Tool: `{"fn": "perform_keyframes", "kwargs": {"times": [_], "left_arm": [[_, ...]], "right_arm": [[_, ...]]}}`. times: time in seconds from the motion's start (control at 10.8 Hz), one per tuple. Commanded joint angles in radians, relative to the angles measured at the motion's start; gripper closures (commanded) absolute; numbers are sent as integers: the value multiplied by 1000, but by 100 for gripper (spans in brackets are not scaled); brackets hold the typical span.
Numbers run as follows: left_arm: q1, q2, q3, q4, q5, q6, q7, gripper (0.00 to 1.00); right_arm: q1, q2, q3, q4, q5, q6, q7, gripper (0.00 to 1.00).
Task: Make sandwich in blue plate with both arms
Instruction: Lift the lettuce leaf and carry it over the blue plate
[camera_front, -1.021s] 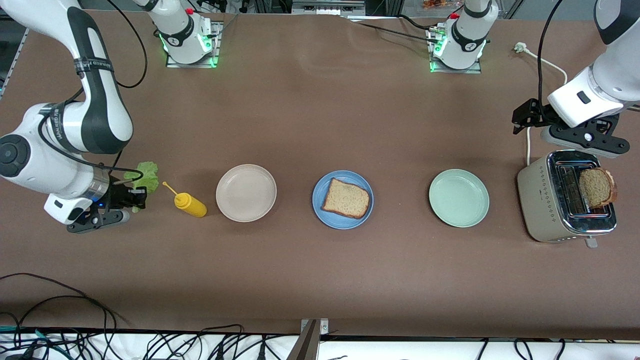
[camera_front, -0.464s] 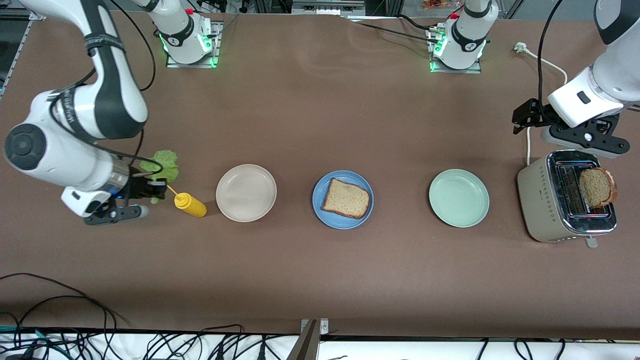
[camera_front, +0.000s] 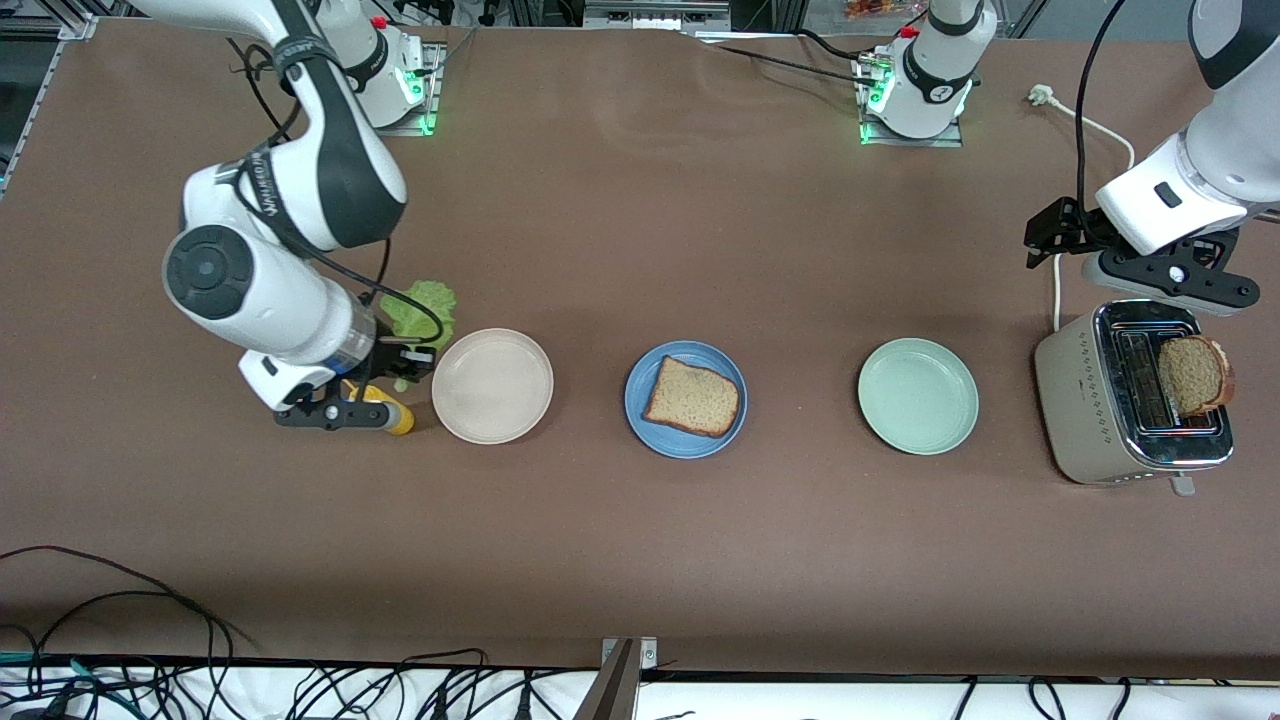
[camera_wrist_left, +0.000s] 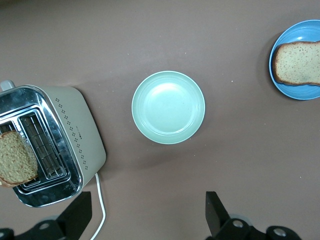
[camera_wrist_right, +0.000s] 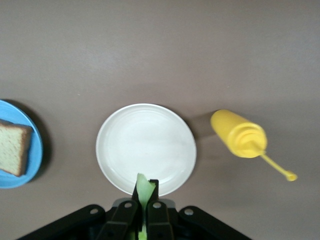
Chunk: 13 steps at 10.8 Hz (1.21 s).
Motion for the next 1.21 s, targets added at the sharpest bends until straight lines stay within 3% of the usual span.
{"fn": "perform_keyframes", "kwargs": {"times": [0.0, 0.46, 0.65, 1.11], "left_arm": [[-1, -10, 6, 6, -23, -16, 13, 0], [-1, -8, 6, 6, -23, -16, 13, 0], [1, -8, 6, 6, -23, -16, 13, 0], [1, -8, 6, 6, -23, -16, 13, 0]], "right_arm": [[121, 169, -44, 230, 9, -58, 205, 100], [238, 316, -51, 402, 17, -44, 515, 100], [276, 387, -57, 480, 90, 28, 685, 100], [359, 502, -65, 531, 95, 233, 935, 100]]}}
